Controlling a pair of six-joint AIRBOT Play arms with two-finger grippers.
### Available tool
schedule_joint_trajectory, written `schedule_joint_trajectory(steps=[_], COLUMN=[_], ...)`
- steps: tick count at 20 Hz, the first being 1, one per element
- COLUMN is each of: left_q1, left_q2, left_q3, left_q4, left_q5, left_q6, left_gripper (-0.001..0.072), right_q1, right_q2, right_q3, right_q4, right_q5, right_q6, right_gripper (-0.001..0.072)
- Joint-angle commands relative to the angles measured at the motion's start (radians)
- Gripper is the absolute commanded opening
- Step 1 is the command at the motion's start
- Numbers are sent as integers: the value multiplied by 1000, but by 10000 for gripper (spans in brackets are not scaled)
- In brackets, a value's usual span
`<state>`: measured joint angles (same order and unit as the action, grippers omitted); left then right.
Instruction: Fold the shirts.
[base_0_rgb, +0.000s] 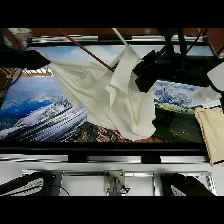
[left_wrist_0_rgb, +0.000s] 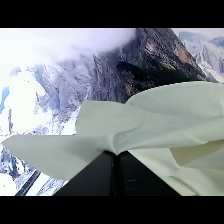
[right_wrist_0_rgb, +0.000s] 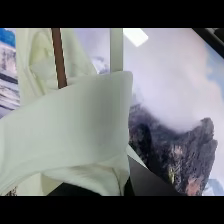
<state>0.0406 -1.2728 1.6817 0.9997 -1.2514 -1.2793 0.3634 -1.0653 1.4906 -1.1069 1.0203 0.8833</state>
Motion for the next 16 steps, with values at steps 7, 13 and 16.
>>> schedule_joint_trajectory(steps=[7, 13, 16], left_q1=[53, 42, 32], left_q2=[64, -111, -185], left_q3=[-177, -389, -388], left_q4=[40, 29, -9], left_q5=[-162, 287, 395], left_q6=[-43, -31, 19], left_gripper=[51, 51, 313], right_q1=[0, 0, 0], right_q2=[-166, -346, -372], right_q3=[1, 1, 1], right_q4=[207, 209, 253], right_q5=[13, -50, -116], right_q6=[1, -129, -149], right_gripper=[107, 107, 107])
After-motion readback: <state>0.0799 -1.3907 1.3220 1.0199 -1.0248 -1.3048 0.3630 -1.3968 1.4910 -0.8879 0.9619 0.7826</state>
